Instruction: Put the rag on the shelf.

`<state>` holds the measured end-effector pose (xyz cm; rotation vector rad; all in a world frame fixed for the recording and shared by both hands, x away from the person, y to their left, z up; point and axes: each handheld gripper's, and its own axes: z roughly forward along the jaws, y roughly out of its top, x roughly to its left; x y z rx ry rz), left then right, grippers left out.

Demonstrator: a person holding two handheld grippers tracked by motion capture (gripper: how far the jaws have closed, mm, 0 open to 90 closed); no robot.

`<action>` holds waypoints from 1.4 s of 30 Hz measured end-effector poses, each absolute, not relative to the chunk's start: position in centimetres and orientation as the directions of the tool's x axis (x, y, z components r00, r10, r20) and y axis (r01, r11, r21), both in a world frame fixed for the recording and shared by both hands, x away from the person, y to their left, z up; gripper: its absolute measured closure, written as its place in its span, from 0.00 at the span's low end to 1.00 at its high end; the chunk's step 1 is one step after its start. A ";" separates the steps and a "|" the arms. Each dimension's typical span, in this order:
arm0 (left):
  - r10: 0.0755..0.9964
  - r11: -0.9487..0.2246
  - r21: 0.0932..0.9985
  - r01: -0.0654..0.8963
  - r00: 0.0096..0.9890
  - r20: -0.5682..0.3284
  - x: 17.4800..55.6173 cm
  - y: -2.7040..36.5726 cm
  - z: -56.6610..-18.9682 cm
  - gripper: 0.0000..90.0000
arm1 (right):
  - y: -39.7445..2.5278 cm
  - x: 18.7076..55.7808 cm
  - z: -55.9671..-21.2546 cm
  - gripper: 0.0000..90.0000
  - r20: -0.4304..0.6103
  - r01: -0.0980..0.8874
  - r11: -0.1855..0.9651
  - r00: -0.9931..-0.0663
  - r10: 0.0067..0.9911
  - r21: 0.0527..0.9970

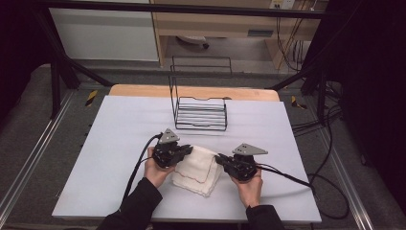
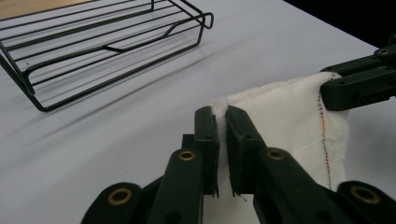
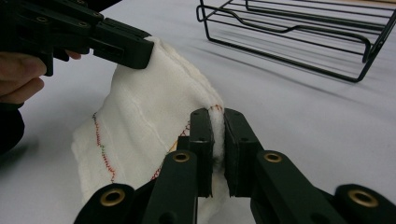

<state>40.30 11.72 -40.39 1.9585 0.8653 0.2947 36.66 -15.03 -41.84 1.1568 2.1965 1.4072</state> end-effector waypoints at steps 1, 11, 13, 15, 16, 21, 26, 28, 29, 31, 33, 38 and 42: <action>0.681 -0.299 0.841 0.451 0.719 -0.143 40.2 11.7 -40.4 0.92 | -15.0 36.6 -41.7 0.92 0.163 0.461 0.206 -0.642 0.750 0.863; 0.686 -0.248 0.867 0.431 0.711 -0.158 39.4 12.2 -39.4 0.92 | -14.9 36.1 -40.3 0.92 0.117 0.405 0.219 -0.658 0.744 0.887; 0.688 -0.238 0.873 0.426 0.708 -0.158 39.3 12.3 -39.1 0.92 | -14.8 35.9 -39.9 0.92 0.104 0.392 0.223 -0.660 0.744 0.892; 0.686 -0.219 0.880 0.421 0.708 -0.168 39.1 12.4 -38.7 0.92 | -14.7 35.8 -39.5 0.92 0.091 0.379 0.227 -0.662 0.744 0.897; 0.687 -0.211 0.883 0.418 0.706 -0.170 39.1 12.5 -38.5 0.92 | -14.7 35.7 -39.3 0.92 0.091 0.375 0.223 -0.661 0.745 0.900; 0.692 -0.175 0.900 0.399 0.700 -0.176 38.7 12.8 -37.6 0.92 | -14.6 35.6 -38.4 0.92 0.074 0.348 0.220 -0.664 0.744 0.911; 0.697 -0.147 0.921 0.361 0.698 -0.162 38.3 13.0 -36.6 0.92 | -14.5 35.5 -37.2 0.92 0.057 0.313 0.207 -0.662 0.747 0.927; 0.700 -0.138 0.928 0.346 0.697 -0.155 38.1 13.0 -36.1 0.92 | -14.5 35.6 -36.7 0.92 0.052 0.299 0.199 -0.661 0.748 0.933; 0.701 -0.128 0.932 0.339 0.696 -0.156 38.1 13.1 -35.9 0.92 | -14.4 35.6 -36.5 0.92 0.049 0.290 0.195 -0.660 0.749 0.937; 0.704 -0.109 0.941 0.322 0.693 -0.155 38.0 13.1 -35.6 0.92 | -14.4 35.6 -36.1 0.92 0.042 0.273 0.189 -0.662 0.749 0.943; 0.708 -0.096 0.947 0.306 0.690 -0.151 37.9 13.2 -35.3 0.92 | -14.3 35.6 -35.7 0.92 0.038 0.263 0.183 -0.661 0.749 0.947; 0.711 -0.074 0.957 0.281 0.687 -0.147 37.7 13.3 -34.7 0.92 | -14.2 35.4 -34.8 0.92 0.020 0.231 0.178 -0.660 0.751 0.957; 0.709 -0.056 0.960 0.273 0.688 -0.154 37.7 13.4 -34.1 0.92 | -14.1 35.4 -34.1 0.92 0.014 0.211 0.166 -0.657 0.754 0.963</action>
